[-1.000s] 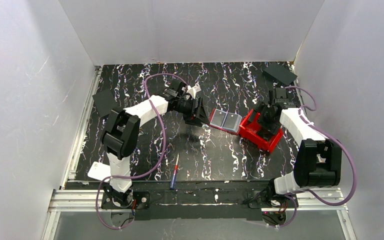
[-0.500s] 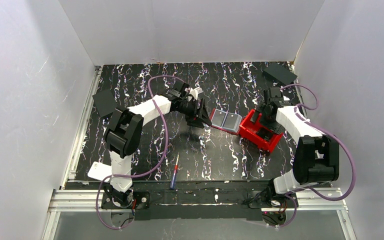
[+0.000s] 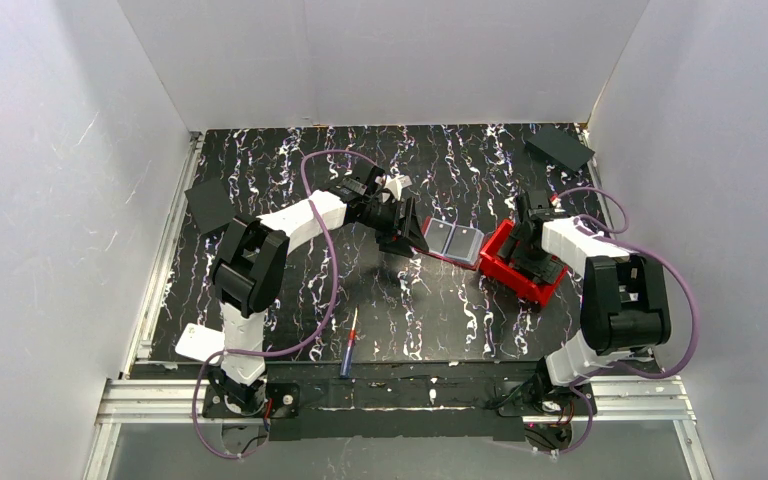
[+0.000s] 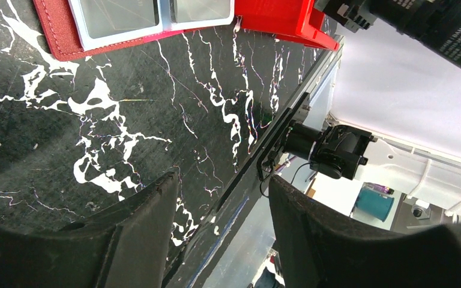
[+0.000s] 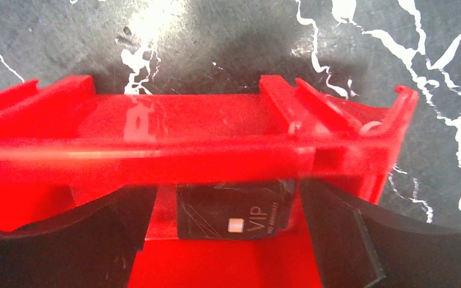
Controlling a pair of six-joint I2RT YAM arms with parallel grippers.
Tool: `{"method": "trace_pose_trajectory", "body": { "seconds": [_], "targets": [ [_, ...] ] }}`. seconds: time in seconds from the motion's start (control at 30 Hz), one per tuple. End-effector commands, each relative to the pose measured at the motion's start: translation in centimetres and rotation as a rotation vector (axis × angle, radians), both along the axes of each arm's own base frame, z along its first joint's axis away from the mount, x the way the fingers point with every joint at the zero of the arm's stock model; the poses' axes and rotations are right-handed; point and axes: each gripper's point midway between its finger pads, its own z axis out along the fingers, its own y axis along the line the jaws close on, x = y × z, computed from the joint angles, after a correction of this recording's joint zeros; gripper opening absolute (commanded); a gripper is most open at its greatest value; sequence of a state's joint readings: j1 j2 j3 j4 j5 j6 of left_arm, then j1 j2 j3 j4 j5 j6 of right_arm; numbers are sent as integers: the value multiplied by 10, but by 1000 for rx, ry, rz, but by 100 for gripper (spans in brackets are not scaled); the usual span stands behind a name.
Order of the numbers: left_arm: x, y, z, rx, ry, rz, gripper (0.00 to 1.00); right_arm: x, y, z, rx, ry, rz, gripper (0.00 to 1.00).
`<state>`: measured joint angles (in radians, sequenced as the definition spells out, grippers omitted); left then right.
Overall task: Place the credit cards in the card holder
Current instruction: Pick up the credit card from the storage box.
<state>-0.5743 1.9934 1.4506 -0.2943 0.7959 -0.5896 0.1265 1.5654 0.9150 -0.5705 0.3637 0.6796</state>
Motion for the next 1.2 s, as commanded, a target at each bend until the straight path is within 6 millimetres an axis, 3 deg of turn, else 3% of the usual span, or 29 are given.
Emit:
{"method": "trace_pose_trajectory", "body": {
  "seconds": [0.0, 0.17, 0.37, 0.47, 0.53, 0.57, 0.67, 0.83, 1.17],
  "targets": [
    [-5, 1, 21, -23, -34, -19, 56, 6, 0, -19, 2, -14, -43, 98],
    [-7, 2, 22, -23, -36, -21, 56, 12, 1, -29, 1, -11, -42, 96],
    [-8, 2, 21, -21, -34, -23, 56, 16, 1, -12, -20, -32, -37, 83],
    [-7, 0, 21, -26, -27, -27, 56, 18, 2, -6, -12, -69, -40, 64],
    [-8, 0, 23, -29, -33, -29, 56, 19, -2, -1, -28, -96, -42, 39],
    [-8, 1, 21, -26, -30, -32, 56, 21, -3, 7, -33, -117, -38, 27],
    [-7, 0, 20, -24, -24, -34, 56, 29, -7, 35, -53, -195, -20, 6],
    [-5, -6, 24, -32, -23, -37, 56, 36, -9, 77, -61, -275, -5, 1],
    [-2, -12, 46, -66, -47, -47, 57, 42, -7, 87, -48, -342, 7, 1]
  ]
}}
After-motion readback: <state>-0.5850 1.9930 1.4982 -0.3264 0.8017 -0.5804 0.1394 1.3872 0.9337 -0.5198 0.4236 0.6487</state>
